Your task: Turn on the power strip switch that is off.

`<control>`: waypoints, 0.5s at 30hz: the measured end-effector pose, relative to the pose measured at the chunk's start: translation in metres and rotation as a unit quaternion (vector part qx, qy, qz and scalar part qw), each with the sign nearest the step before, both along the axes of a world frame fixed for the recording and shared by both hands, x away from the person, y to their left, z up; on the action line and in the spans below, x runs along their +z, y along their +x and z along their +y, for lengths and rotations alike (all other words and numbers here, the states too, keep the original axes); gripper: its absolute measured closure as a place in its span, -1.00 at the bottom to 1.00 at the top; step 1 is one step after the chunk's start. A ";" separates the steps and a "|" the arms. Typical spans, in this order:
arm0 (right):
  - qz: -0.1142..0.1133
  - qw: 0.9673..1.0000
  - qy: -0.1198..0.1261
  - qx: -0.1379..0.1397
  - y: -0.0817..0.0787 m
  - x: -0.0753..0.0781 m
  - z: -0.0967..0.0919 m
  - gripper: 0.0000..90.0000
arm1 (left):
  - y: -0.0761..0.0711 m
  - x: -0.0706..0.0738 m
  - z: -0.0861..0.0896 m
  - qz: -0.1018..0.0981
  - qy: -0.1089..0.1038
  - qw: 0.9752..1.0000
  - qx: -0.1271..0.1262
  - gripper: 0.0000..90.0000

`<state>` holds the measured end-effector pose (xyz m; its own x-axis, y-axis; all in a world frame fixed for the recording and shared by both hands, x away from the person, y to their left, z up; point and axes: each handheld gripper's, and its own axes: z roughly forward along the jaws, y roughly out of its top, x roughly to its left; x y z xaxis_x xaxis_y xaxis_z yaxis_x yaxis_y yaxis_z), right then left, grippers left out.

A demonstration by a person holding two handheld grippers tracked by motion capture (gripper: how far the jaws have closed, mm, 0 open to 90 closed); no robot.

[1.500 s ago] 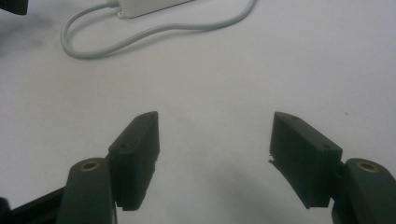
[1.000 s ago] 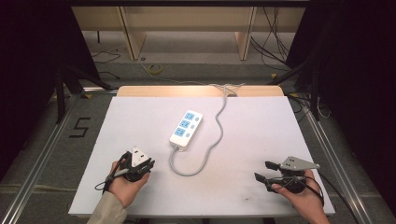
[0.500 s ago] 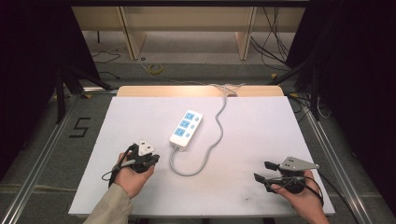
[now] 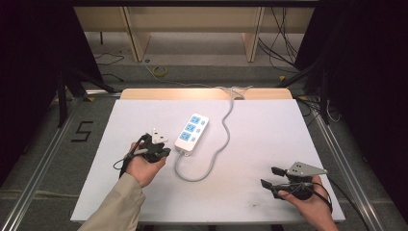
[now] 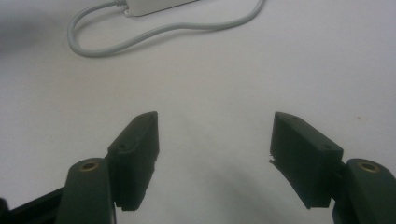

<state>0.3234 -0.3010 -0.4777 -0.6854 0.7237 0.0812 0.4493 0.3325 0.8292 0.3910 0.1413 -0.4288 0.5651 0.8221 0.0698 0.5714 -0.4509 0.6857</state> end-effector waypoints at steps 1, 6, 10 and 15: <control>0.000 1.000 0.000 0.000 0.000 0.000 0.000 -0.25 | 0.002 0.001 -0.001 -0.001 0.001 1.000 -0.001 1.00; 0.001 1.000 -0.001 0.002 0.000 0.000 0.000 -0.25 | 0.010 0.005 -0.009 0.002 0.006 1.000 -0.004 1.00; 0.001 1.000 -0.001 0.001 0.000 0.000 0.000 -0.25 | 0.016 0.006 -0.013 0.004 0.008 1.000 -0.007 1.00; 0.002 1.000 -0.001 0.001 0.000 0.000 0.000 -0.25 | 0.024 0.007 -0.020 0.007 0.014 1.000 -0.008 1.00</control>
<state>0.3235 -0.3006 -0.4779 -0.6863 0.7226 0.0821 0.4520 0.3354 0.8266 0.4146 0.1217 -0.4218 0.5798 0.8103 0.0855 0.5727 -0.4800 0.6646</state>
